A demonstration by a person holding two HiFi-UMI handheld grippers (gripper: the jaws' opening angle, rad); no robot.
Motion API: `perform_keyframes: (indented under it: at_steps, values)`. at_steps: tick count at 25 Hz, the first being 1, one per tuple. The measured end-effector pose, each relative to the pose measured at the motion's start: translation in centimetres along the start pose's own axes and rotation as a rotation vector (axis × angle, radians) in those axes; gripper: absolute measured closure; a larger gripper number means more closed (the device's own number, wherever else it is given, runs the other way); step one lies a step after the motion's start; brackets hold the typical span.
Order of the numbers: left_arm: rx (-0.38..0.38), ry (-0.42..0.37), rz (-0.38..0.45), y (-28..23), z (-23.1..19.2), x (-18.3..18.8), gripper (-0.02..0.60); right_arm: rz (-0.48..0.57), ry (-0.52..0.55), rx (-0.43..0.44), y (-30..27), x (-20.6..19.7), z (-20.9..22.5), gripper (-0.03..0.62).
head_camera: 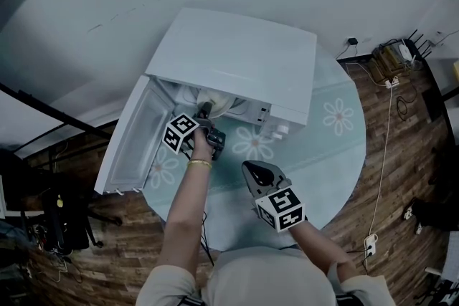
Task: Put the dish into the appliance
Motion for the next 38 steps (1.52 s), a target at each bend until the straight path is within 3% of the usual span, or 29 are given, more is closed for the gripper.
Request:
perform_keyframes:
  at_steps: [9,16,27,38]
  values:
    - [-0.046,-0.009,-0.003,4.3,1.0,-0.4,0.411,0.017,0.008,0.003,1.3,-0.3,-1.2,0.588]
    - [-0.069,-0.165,-0.067,8.9,4.0,-1.5,0.418,0.030,0.012,-0.022,3.1,-0.8,-2.2,0.588]
    - [-0.090,-0.447,-0.201,18.2,6.6,-5.9,0.568,0.051,0.022,-0.078,6.5,-2.2,-3.2,0.588]
    - [-0.074,-0.546,-0.259,27.1,7.1,-10.1,0.568,0.046,0.012,-0.086,9.7,-4.5,-5.0,0.588]
Point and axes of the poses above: the fingertips, and each gripper's own axes: y backward along the fingers, z to its right, x out of its top, the point moved 8 cm from there along y, backward along the fingers, and after that the axes turned 15 degrees about -x, right-handed, at the moved point
